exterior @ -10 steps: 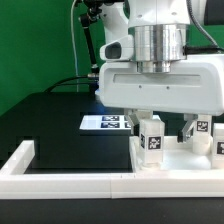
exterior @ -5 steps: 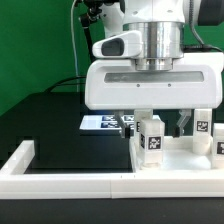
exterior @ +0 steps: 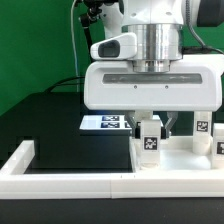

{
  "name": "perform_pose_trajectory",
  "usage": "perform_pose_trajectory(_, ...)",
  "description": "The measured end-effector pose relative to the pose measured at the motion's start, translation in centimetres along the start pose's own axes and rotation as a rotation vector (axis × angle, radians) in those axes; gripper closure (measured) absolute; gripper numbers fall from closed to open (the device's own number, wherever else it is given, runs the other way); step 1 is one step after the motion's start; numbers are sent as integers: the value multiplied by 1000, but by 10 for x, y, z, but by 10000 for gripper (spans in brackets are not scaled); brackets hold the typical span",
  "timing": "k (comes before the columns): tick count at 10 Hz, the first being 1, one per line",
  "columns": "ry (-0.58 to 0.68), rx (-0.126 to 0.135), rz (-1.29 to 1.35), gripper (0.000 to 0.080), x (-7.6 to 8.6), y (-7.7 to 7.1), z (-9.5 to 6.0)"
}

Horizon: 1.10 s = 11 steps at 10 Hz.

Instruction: Assemble square table

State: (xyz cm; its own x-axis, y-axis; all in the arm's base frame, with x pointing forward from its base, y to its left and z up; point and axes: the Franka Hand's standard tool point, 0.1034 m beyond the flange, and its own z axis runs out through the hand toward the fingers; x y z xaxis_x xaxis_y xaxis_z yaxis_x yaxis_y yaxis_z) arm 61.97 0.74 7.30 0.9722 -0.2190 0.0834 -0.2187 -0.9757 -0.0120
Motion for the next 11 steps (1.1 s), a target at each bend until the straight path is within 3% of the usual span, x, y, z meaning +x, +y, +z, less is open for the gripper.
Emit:
perform_pose_trajectory(4,-7,-12,567,513,2,-2,1)
perform_pose_trajectory(5,-24,-3,752,513,3,-2,2)
perform_pose_trajectory(6,-33,24,905,511,4,0,3)
perform_pose_trajectory(7,-16,75,1001,511,4,2,3)
perform_pose_trajectory(8,-32,96,1135,511,4,2,2)
perform_pose_trajectory(11,-45,100,1344,511,2,0,3)
